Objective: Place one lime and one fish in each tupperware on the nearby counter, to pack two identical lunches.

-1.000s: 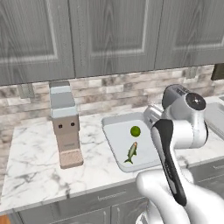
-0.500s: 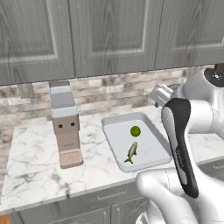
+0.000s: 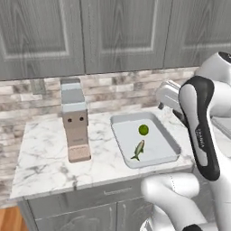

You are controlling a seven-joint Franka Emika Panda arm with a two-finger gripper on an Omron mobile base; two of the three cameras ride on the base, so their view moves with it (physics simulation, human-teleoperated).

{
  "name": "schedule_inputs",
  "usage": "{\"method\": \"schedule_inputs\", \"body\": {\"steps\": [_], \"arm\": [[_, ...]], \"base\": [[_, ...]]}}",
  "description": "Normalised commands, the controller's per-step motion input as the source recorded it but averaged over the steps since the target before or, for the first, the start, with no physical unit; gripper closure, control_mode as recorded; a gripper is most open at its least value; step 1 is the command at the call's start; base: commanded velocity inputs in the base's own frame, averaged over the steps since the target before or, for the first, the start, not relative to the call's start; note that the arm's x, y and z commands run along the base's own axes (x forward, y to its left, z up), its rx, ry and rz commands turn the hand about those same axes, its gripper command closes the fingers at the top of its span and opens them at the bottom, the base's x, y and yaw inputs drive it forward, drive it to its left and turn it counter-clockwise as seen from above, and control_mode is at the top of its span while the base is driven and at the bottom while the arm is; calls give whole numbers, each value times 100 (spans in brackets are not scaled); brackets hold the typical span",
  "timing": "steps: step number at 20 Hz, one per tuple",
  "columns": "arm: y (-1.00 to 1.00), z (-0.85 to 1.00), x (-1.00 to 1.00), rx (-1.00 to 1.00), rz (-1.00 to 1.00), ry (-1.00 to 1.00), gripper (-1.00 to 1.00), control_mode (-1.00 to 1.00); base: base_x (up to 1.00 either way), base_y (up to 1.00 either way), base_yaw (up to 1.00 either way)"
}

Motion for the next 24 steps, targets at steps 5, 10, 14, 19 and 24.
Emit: {"method": "schedule_inputs", "body": {"steps": [5,10,14,19,24], "arm": [[0,0,0,0,0,0,-100,100],[0,0,0,0,0,0,-100,100],[0,0,0,0,0,0,-100,100],[0,0,0,0,0,0,-100,100],[0,0,0,0,0,0,-100,100]], "base": [[-77,48,71],[-20,45,92],[-14,50,92],[-12,54,91],[-12,63,87]]}}
